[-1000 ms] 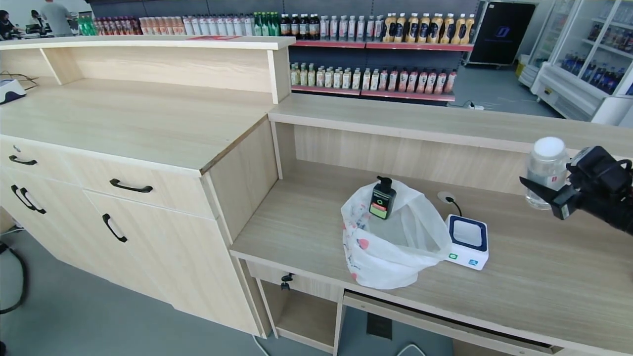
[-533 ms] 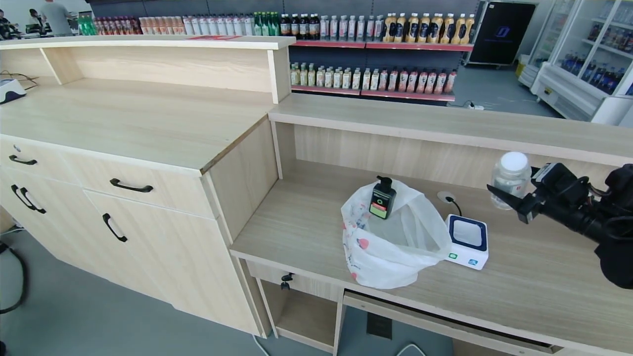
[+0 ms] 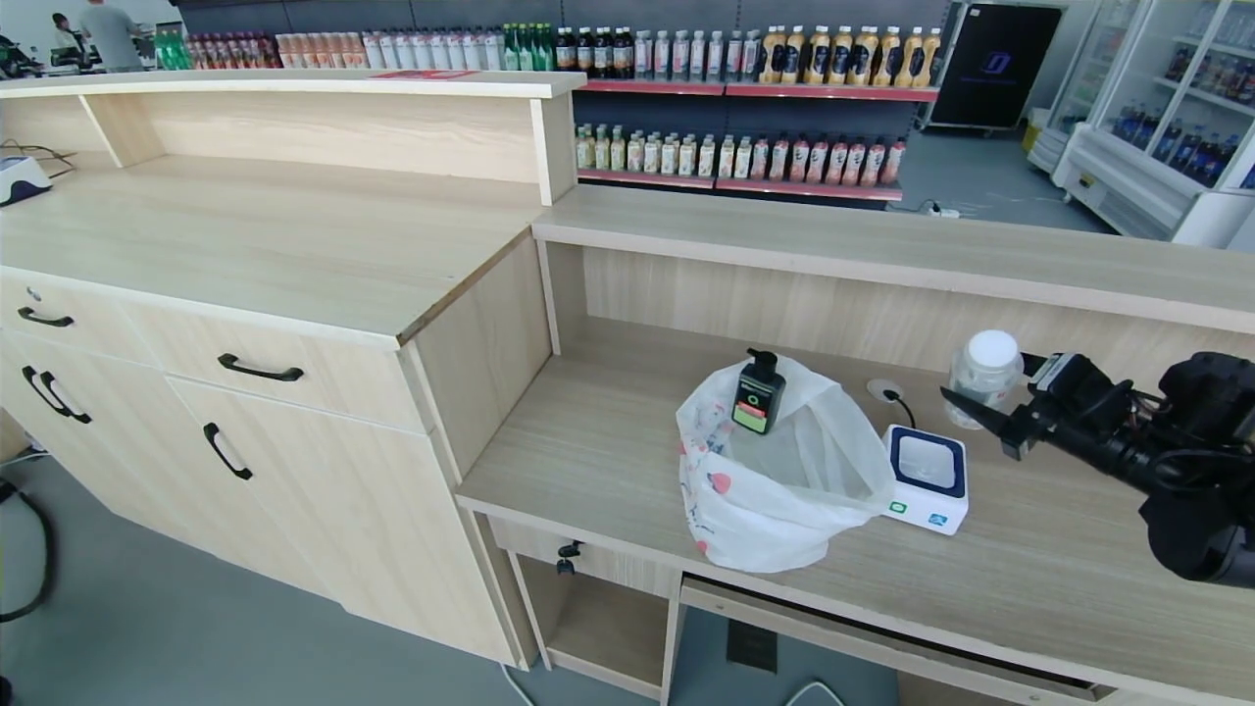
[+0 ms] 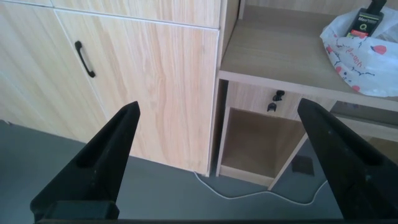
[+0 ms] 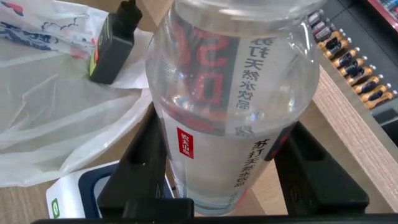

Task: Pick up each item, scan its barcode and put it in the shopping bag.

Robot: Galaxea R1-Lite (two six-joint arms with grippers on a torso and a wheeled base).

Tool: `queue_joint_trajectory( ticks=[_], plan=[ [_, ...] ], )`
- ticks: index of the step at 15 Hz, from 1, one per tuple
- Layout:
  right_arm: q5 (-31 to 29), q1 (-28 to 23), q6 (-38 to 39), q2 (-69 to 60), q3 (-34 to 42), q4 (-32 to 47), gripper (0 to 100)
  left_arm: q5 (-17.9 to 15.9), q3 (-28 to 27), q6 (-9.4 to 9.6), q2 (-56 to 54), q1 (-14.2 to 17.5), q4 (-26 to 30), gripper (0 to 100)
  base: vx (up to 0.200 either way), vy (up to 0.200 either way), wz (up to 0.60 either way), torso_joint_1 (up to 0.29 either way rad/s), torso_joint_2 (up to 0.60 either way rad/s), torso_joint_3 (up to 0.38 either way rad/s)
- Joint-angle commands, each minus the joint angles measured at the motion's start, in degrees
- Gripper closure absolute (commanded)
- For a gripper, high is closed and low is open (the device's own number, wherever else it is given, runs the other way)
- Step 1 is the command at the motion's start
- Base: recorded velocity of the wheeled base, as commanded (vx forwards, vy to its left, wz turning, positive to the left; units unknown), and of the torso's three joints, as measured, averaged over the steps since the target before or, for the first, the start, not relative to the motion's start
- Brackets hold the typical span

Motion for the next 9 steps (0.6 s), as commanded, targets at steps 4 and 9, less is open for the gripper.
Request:
queue_joint_trajectory(
  ticks=[4, 9],
  plan=[
    [0.9, 0.0, 2.0, 4.0, -2.6, -3.4, 100, 0.0, 0.0, -0.01, 0.1, 0.0, 0.0, 0, 0.0, 0.0, 0.0, 0.0, 0.0, 0.0],
    [1.0, 0.2, 3.7, 6.2, -3.6, -5.0, 100, 0.0, 0.0, -0.01, 0.1, 0.0, 0.0, 0, 0.0, 0.0, 0.0, 0.0, 0.0, 0.0]
  ],
)
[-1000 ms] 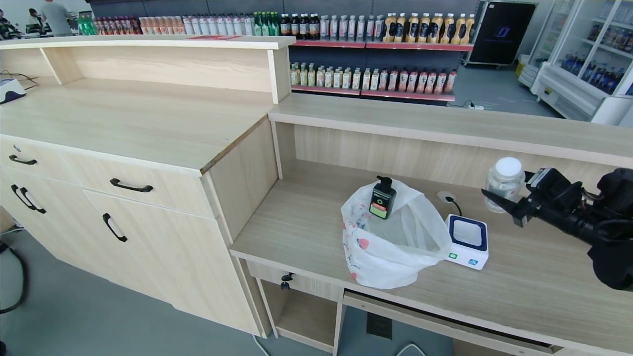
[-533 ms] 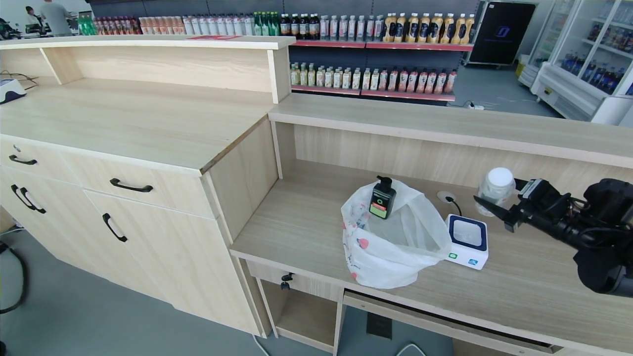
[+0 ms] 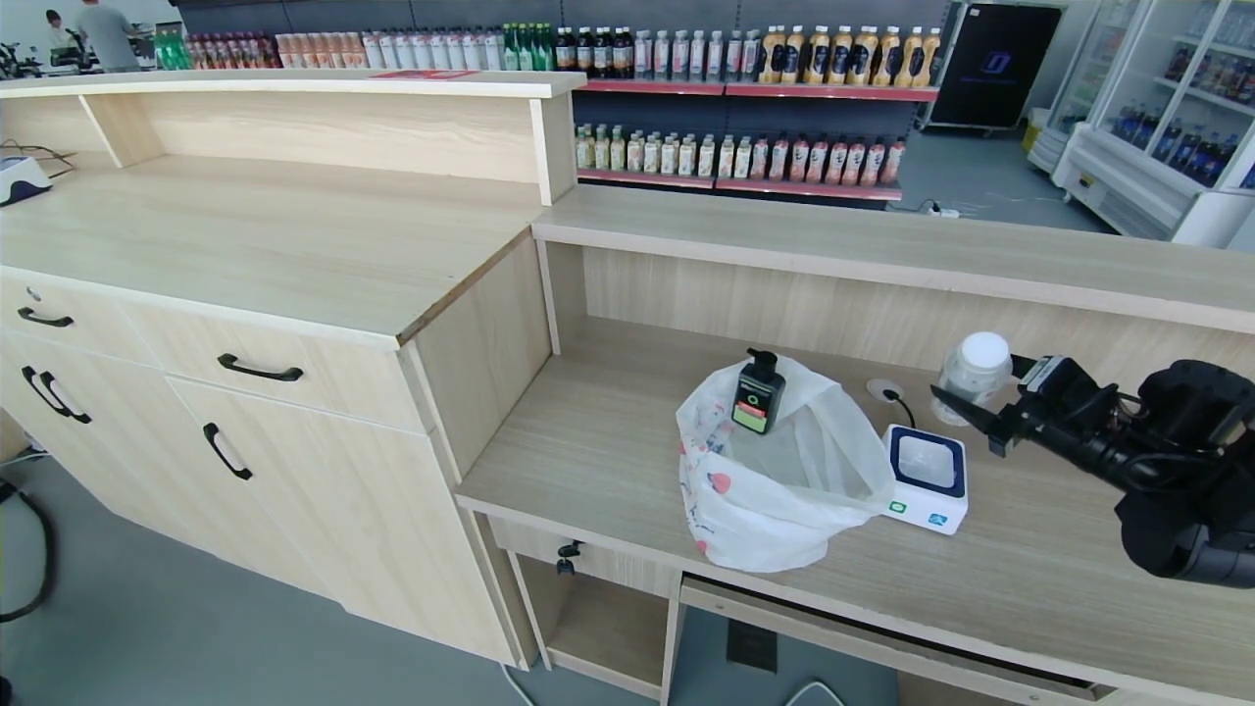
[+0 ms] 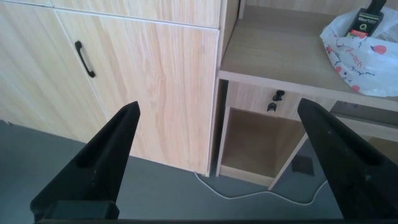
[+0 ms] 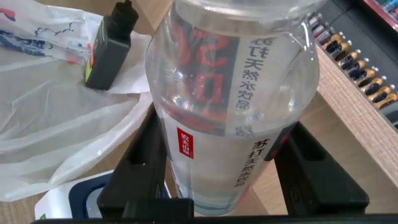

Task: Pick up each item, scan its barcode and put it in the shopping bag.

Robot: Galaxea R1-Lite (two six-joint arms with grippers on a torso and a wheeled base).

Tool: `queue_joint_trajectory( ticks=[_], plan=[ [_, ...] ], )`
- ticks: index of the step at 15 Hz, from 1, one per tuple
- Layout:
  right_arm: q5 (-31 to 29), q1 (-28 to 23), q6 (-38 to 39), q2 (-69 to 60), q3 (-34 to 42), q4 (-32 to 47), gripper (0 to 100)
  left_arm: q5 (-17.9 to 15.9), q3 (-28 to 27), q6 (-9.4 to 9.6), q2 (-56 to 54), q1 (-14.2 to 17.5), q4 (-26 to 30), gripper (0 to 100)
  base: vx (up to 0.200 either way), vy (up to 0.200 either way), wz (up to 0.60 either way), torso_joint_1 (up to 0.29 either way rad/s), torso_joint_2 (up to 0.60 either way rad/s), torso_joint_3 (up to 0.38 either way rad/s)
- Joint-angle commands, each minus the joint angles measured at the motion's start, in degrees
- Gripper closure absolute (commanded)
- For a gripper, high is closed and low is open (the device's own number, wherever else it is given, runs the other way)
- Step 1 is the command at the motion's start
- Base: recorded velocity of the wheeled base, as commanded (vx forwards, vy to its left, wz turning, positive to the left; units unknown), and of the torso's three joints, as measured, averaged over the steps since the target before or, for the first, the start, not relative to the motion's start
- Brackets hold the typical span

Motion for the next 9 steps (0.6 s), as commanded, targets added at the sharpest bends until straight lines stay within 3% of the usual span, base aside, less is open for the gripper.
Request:
queue_joint_trajectory(
  ticks=[1, 9],
  plan=[
    [0.0, 0.3, 0.6, 1.5, -0.1, -0.1, 100, 0.0, 0.0, -0.01, 0.1, 0.0, 0.0, 0, 0.0, 0.0, 0.0, 0.0, 0.0, 0.0],
    [0.0, 1.8, 1.6, 3.1, -2.8, -0.1, 100, 0.0, 0.0, -0.01, 0.1, 0.0, 0.0, 0, 0.0, 0.0, 0.0, 0.0, 0.0, 0.0]
  ],
)
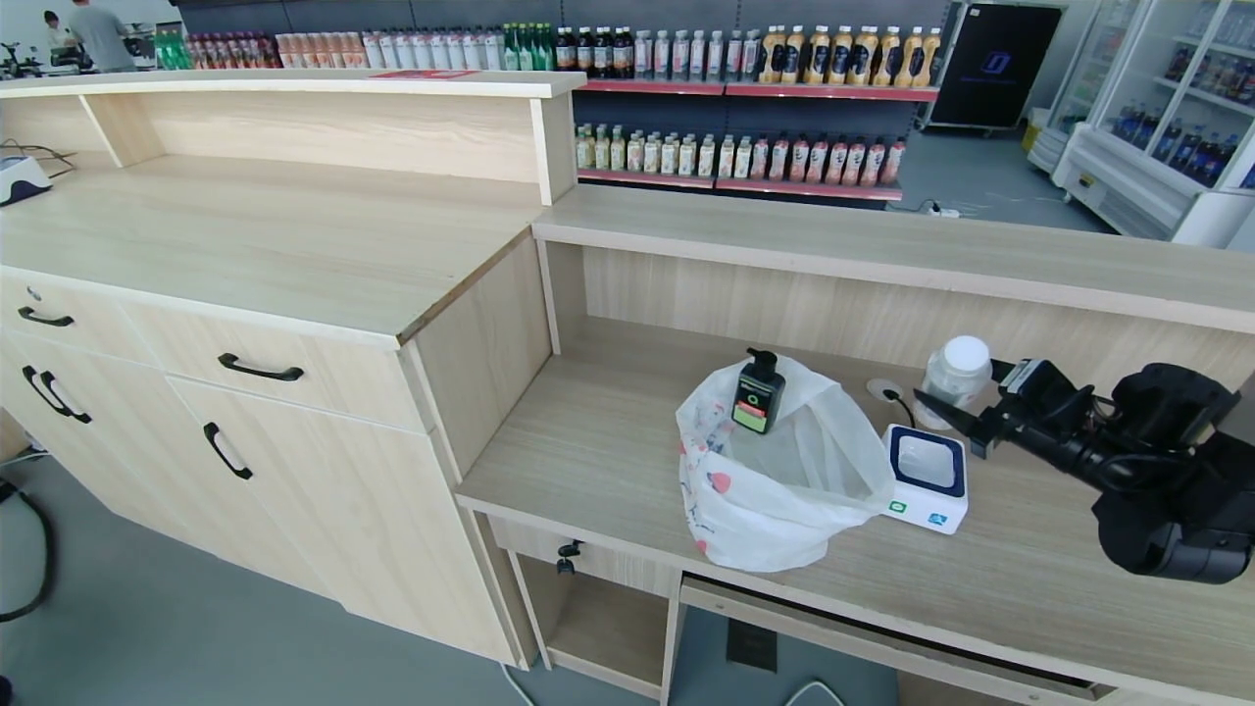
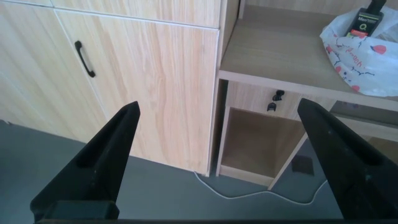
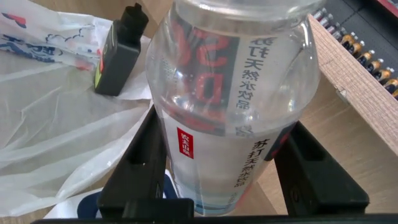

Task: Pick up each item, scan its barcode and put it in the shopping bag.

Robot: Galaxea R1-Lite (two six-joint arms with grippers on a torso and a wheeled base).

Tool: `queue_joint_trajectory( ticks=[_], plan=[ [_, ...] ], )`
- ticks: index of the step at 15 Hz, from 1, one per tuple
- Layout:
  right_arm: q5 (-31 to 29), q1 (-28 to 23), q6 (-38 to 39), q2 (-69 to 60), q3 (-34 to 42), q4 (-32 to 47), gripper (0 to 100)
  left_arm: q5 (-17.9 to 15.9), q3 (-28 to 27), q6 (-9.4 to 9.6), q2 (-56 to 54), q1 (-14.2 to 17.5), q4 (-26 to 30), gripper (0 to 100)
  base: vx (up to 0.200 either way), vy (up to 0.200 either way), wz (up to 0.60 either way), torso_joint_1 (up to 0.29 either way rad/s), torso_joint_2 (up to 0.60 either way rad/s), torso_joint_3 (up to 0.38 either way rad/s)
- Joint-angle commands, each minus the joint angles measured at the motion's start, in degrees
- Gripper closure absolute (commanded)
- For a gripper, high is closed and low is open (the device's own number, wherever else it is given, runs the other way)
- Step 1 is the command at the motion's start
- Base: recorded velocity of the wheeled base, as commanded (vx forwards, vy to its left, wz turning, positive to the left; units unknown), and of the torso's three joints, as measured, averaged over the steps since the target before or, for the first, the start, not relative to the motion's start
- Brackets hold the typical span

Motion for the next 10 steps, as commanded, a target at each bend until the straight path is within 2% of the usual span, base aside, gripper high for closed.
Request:
queue_joint_trajectory(
  ticks=[1, 10],
  plan=[
    [0.0, 0.3, 0.0, 0.7, -1.1, -0.1, 100, 0.0, 0.0, -0.01, 0.1, 0.0, 0.0, 0, 0.0, 0.0, 0.0, 0.0, 0.0, 0.0],
    [0.0, 1.7, 1.0, 2.4, -3.4, -0.1, 100, 0.0, 0.0, -0.01, 0.1, 0.0, 0.0, 0, 0.0, 0.0, 0.0, 0.0, 0.0, 0.0]
  ],
)
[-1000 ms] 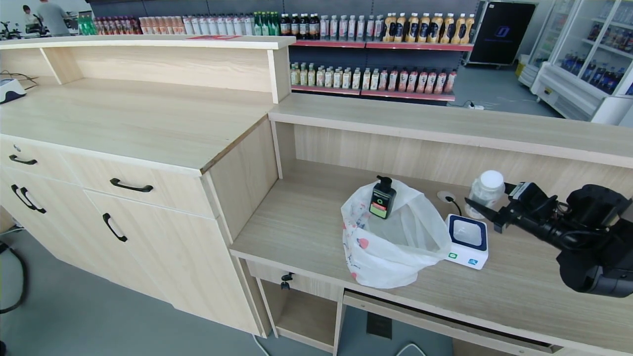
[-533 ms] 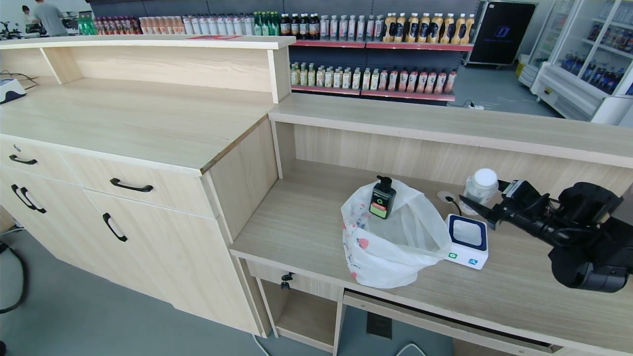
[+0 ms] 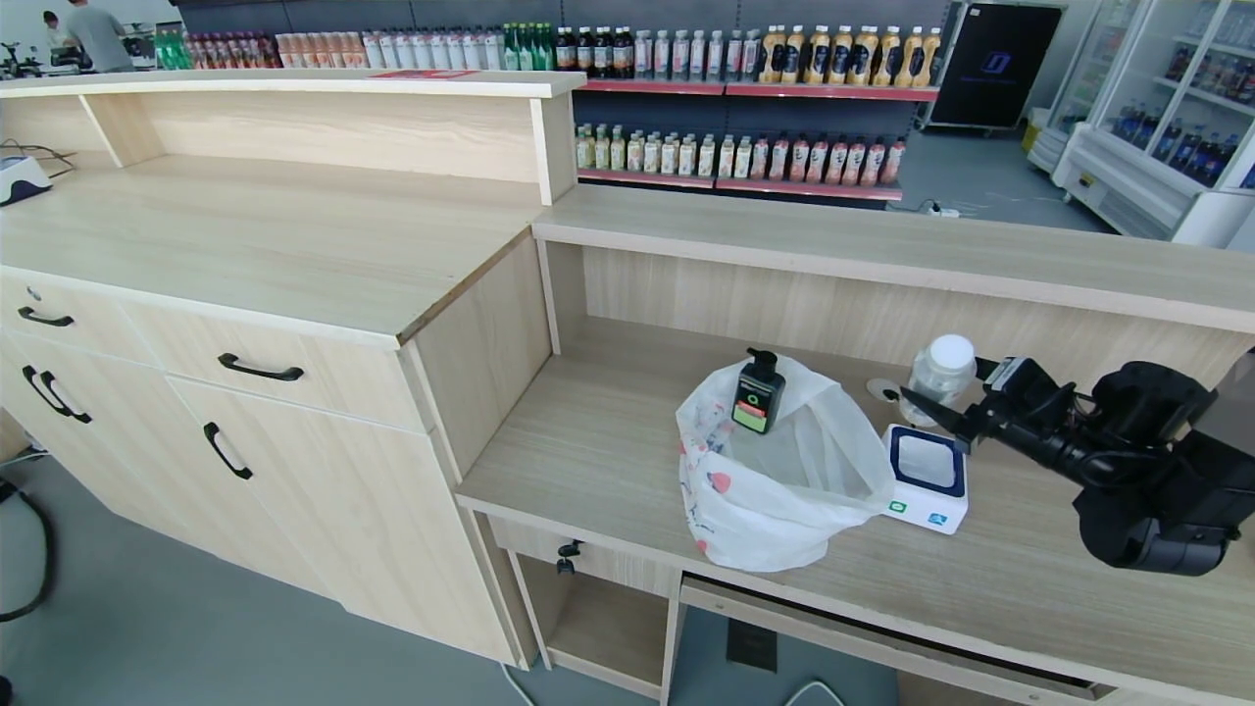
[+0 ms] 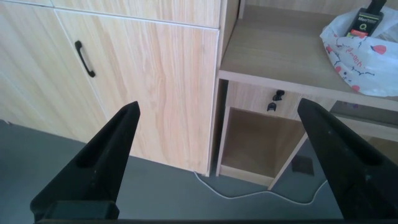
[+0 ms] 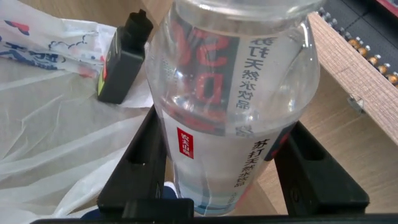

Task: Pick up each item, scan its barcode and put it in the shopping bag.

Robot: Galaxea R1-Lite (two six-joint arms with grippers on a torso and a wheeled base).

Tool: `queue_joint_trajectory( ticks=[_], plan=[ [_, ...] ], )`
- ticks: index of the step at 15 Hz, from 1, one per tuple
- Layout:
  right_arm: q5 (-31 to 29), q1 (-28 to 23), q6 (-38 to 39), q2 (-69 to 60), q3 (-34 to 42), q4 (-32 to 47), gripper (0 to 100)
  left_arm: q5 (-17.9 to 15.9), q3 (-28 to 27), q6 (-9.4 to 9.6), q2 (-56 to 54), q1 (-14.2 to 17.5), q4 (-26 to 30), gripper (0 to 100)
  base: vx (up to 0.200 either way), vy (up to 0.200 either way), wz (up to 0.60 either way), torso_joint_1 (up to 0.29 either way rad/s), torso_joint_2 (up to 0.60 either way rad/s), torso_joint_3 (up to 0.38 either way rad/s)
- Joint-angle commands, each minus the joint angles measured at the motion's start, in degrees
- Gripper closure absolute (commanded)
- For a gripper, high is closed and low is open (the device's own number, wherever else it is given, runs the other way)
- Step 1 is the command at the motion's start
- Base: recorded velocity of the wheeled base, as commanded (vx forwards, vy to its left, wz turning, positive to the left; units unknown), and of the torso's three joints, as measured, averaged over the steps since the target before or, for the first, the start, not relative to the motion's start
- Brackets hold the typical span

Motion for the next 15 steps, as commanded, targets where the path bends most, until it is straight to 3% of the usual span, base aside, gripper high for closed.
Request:
queue_joint_trajectory(
  ticks=[1, 5, 7, 9, 10, 11, 12, 13, 15],
  plan=[
    [0.0, 0.3, 0.0, 0.4, -0.5, -0.1, 100, 0.0, 0.0, -0.01, 0.1, 0.0, 0.0, 0, 0.0, 0.0, 0.0, 0.0, 0.0, 0.0],
    [-0.1, 0.4, 0.1, 0.3, -0.5, -0.1, 100, 0.0, 0.0, -0.01, 0.1, 0.0, 0.0, 0, 0.0, 0.0, 0.0, 0.0, 0.0, 0.0],
    [-0.4, 0.4, 4.1, -5.5, 1.1, -0.1, 100, 0.0, 0.0, -0.01, 0.1, 0.0, 0.0, 0, 0.0, 0.0, 0.0, 0.0, 0.0, 0.0],
    [-2.8, -2.5, 11.6, -22.1, 10.6, 9.1, 100, 0.0, 0.0, -0.01, 0.1, 0.0, 0.0, 0, 0.0, 0.0, 0.0, 0.0, 0.0, 0.0],
    [-3.1, -2.9, 11.9, -23.4, 11.1, 10.1, 100, 0.0, 0.0, -0.01, 0.1, 0.0, 0.0, 0, 0.0, 0.0, 0.0, 0.0, 0.0, 0.0],
    [-5.0, -7.5, 15.5, -37.7, 14.0, 26.8, 100, 0.0, 0.0, -0.01, 0.1, 0.0, 0.0, 0, 0.0, 0.0, 0.0, 0.0, 0.0, 0.0],
    [-5.2, -9.4, 18.4, -41.3, 14.2, 31.2, 100, 0.0, 0.0, -0.01, 0.1, 0.0, 0.0, 0, 0.0, 0.0, 0.0, 0.0, 0.0, 0.0],
    [-6.7, -14.5, 23.0, -44.6, 15.3, 33.9, 100, 0.0, 0.0, -0.01, 0.1, 0.0, 0.0, 0, 0.0, 0.0, 0.0, 0.0, 0.0, 0.0],
    [-13.3, -19.1, 24.0, -47.3, 20.5, 34.3, 100, 0.0, 0.0, -0.01, 0.1, 0.0, 0.0, 0, 0.0, 0.0, 0.0, 0.0, 0.0, 0.0]
  ],
)
